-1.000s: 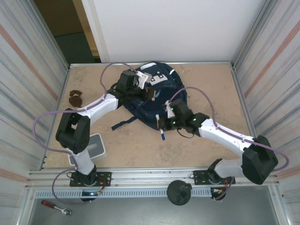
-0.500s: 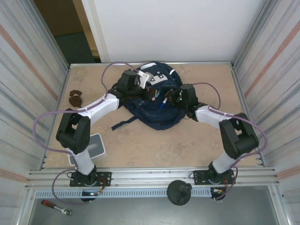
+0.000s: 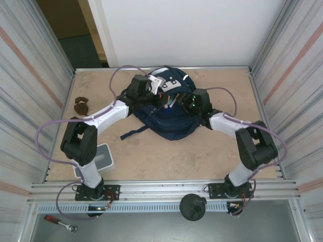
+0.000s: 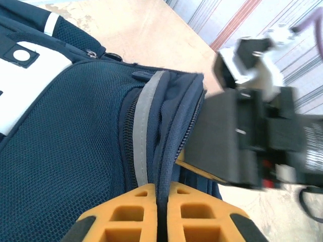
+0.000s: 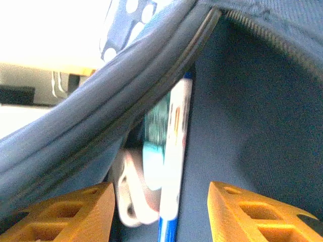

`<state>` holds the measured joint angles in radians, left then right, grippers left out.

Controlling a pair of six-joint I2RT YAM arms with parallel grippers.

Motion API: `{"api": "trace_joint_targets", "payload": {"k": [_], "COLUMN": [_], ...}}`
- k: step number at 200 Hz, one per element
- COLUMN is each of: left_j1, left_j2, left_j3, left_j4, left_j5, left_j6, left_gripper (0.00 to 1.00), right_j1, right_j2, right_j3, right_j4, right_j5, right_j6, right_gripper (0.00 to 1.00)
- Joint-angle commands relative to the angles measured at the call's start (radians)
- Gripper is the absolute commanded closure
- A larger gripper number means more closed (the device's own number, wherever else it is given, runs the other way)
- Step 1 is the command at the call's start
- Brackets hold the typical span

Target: Pack the student bag

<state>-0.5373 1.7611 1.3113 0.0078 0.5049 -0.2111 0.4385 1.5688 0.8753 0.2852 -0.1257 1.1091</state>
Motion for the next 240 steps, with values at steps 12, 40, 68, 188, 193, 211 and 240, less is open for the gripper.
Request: {"api": "trace_joint_targets", "payload": {"k": [12,40,68,188,193,211,240], "left_j1": [-0.010,-0.012,-0.023,-0.226,-0.238,-0.271,-0.289], "left_j2": [-0.042,-0.049,-0.052,-0.135,-0.133,-0.103,-0.031], "left_j3": [0.018,-0.016,-0.060,-0.236,-0.231,-0.198,-0.084], "left_j4": [0.062,0.077,0.104,0.115,0.116,0.122,0.078], "left_j5": [0.022,0.022,0.018,-0.214,-0.223,-0.237,-0.203], "left_j6": [0.001,-0.010,-0.029,-0.054,-0.054,-0.050,-0.011], "left_gripper": [1.00,1.00,1.00,0.99,0.98,0.96,0.88], "right_j1": [0.003,-0.025,-0.078,-0.238,-0.252,-0.292,-0.346], "right_j2": [-0.239,-0.359,-0.312,-0.008,0.005,0.058,0.161], "right_j3": [-0.106,-0.217,-0.254,0.053,0.081,0.178,0.332], "right_j4": [-0.196,-0.305,-0.219,-0.261,-0.289,-0.384,-0.490], "right_j5": [0.058,0.127,0.047,-0.279,-0.310,-0.389,-0.452], "right_j6": [-0.188,-0.224,-0.220,-0.455,-0.473,-0.527,-0.572], "right_gripper": [0.48,0.41,0.41,1.00,1.00,1.00,1.00]}}
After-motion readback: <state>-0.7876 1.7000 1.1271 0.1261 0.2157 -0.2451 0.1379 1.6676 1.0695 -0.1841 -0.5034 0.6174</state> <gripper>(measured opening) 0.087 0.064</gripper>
